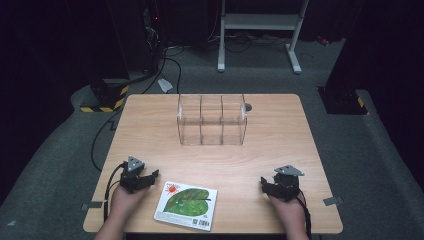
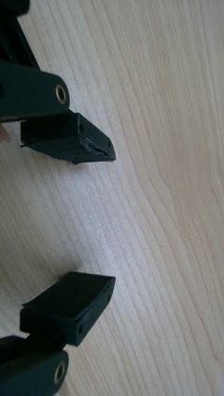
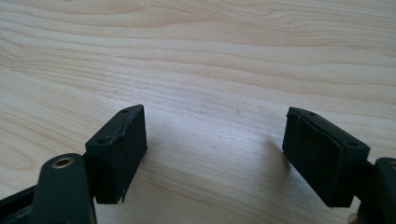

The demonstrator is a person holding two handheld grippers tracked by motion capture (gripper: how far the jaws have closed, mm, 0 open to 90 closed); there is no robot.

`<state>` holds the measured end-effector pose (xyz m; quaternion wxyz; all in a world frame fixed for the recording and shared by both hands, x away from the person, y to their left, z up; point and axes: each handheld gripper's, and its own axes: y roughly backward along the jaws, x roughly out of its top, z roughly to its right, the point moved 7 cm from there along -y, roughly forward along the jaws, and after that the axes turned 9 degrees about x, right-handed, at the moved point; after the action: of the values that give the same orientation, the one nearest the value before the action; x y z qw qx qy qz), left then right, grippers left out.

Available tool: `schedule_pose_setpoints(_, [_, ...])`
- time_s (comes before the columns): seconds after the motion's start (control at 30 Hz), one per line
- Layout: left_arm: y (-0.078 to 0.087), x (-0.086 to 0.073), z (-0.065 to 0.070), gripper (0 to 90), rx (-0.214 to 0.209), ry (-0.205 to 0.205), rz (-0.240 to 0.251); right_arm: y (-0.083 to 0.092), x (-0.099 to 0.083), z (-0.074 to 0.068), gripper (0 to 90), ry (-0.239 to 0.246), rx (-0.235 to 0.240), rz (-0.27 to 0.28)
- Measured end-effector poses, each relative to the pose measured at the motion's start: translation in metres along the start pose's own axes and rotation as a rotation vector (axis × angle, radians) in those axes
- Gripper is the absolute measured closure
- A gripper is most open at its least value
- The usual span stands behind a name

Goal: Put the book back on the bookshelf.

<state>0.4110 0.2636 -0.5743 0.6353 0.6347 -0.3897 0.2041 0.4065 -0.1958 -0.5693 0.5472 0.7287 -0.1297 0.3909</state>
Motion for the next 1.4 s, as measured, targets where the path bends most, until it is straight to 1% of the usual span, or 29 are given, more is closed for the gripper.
schedule_pose_setpoints(0.07, [0.000, 0.000, 0.000, 34.5, 0.005, 0.001, 0.003, 0.000, 0.001, -0.001, 22.3, 0.010, 0.004, 0.003])
schedule_pose_setpoints(0.2, [0.001, 0.000, -0.002, 36.8, 0.020, -0.001, 0.005, 0.004, 0.007, -0.015, 24.6, 0.021, 0.031, 0.028])
schedule_pose_setpoints(0.23, [0.001, 0.000, -0.002, 37.1, 0.020, -0.001, 0.005, 0.004, 0.007, -0.015, 24.6, 0.021, 0.031, 0.028])
schedule_pose_setpoints(0.27, [0.001, 0.000, -0.002, 37.5, 0.019, 0.003, 0.002, 0.006, 0.010, -0.022, 28.2, 0.047, 0.044, 0.052])
schedule_pose_setpoints(0.33, [0.001, 0.000, -0.003, 37.7, 0.017, 0.007, -0.001, 0.007, 0.011, -0.025, 28.3, 0.053, 0.051, 0.057])
schedule_pose_setpoints(0.37, [0.002, 0.000, -0.004, 38.1, 0.019, 0.009, 0.000, 0.006, 0.013, -0.033, 28.2, 0.060, 0.075, 0.052])
schedule_pose_setpoints(0.43, [0.002, 0.000, -0.005, 38.2, 0.021, 0.008, 0.003, 0.005, 0.013, -0.036, 28.1, 0.060, 0.083, 0.051])
schedule_pose_setpoints(0.47, [0.002, 0.000, -0.004, 38.8, 0.020, 0.007, 0.005, 0.004, 0.014, -0.045, 28.1, 0.071, 0.097, 0.045])
schedule_pose_setpoints(0.5, [0.002, 0.000, -0.004, 38.9, 0.020, 0.007, 0.005, 0.004, 0.014, -0.045, 28.1, 0.071, 0.097, 0.045])
schedule_pose_setpoints(0.53, [0.003, 0.000, -0.003, 39.0, 0.015, 0.003, 0.001, 0.003, 0.014, -0.053, 29.1, 0.084, 0.104, 0.054])
schedule_pose_setpoints(0.57, [0.003, 0.000, -0.003, 39.2, 0.015, 0.003, 0.001, 0.003, 0.014, -0.053, 29.1, 0.084, 0.104, 0.054])
schedule_pose_setpoints(0.6, [0.003, 0.000, -0.003, 39.6, 0.016, -0.006, 0.001, 0.002, 0.014, -0.064, 29.8, 0.098, 0.131, 0.055])
schedule_pose_setpoints(0.67, [0.003, -0.001, -0.002, 39.7, 0.012, -0.005, -0.006, 0.002, 0.015, -0.067, 29.8, 0.104, 0.137, 0.056])
schedule_pose_setpoints(0.73, [0.004, -0.001, -0.002, 40.3, 0.011, -0.008, -0.007, 0.001, 0.016, -0.076, 29.9, 0.103, 0.164, 0.058])
schedule_pose_setpoints(0.8, [0.004, -0.001, -0.001, 42.0, 0.007, -0.006, -0.006, -0.001, 0.018, -0.087, 32.9, 0.128, 0.169, 0.058])
schedule_pose_setpoints(0.9, [0.006, 0.001, 0.003, 42.9, -0.006, -0.003, -0.009, -0.005, 0.019, -0.095, 33.1, 0.142, 0.180, 0.046])
schedule_pose_setpoints(0.93, [0.007, 0.002, 0.004, 42.6, -0.006, -0.017, -0.010, -0.005, 0.019, -0.097, 32.9, 0.142, 0.186, 0.044])
schedule_pose_setpoints(0.97, [0.007, 0.002, 0.004, 42.6, -0.006, -0.017, -0.010, -0.005, 0.020, -0.100, 32.8, 0.137, 0.199, 0.045])
schedule_pose_setpoints(1.0, [0.010, 0.005, 0.007, 42.6, 0.005, -0.045, -0.008, -0.005, 0.021, -0.103, 32.7, 0.129, 0.215, 0.048])
schedule_pose_setpoints(1.03, [0.010, 0.005, 0.007, 42.1, 0.005, -0.045, -0.008, -0.005, 0.021, -0.103, 32.7, 0.129, 0.215, 0.048])
schedule_pose_setpoints(1.1, [0.013, 0.008, 0.006, 41.7, 0.042, -0.065, -0.020, -0.005, 0.022, -0.109, 31.2, 0.119, 0.241, 0.053])
schedule_pose_setpoints(1.13, [0.015, 0.009, 0.005, 41.7, 0.047, -0.061, -0.024, -0.004, 0.024, -0.115, 31.4, 0.130, 0.250, 0.056])
schedule_pose_setpoints(1.17, [0.019, 0.011, 0.005, 41.6, 0.038, -0.041, -0.020, -0.003, 0.024, -0.118, 31.6, 0.126, 0.262, 0.061])
schedule_pose_setpoints(1.2, [0.019, 0.011, 0.005, 41.6, 0.038, -0.041, -0.020, -0.003, 0.024, -0.121, 31.7, 0.121, 0.275, 0.064])
schedule_pose_setpoints(1.23, [0.023, 0.013, 0.005, 41.6, 0.023, -0.022, -0.020, -0.003, 0.024, -0.121, 31.7, 0.121, 0.275, 0.064])
schedule_pose_setpoints(1.27, [0.028, 0.013, 0.006, 41.5, 0.014, -0.031, -0.015, -0.002, 0.024, -0.125, 31.7, 0.124, 0.288, 0.066])
schedule_pose_setpoints(1.3, [0.031, 0.012, 0.007, 41.5, 0.022, -0.041, -0.012, -0.001, 0.024, -0.129, 31.6, 0.141, 0.291, 0.065])
schedule_pose_setpoints(1.33, [0.036, 0.011, 0.008, 41.3, 0.010, -0.036, -0.008, 0.001, 0.023, -0.134, 31.7, 0.138, 0.309, 0.066])
schedule_pose_setpoints(1.4, [0.045, 0.009, 0.011, 41.2, -0.040, 0.003, 0.002, 0.003, 0.022, -0.137, 31.9, 0.140, 0.319, 0.070])
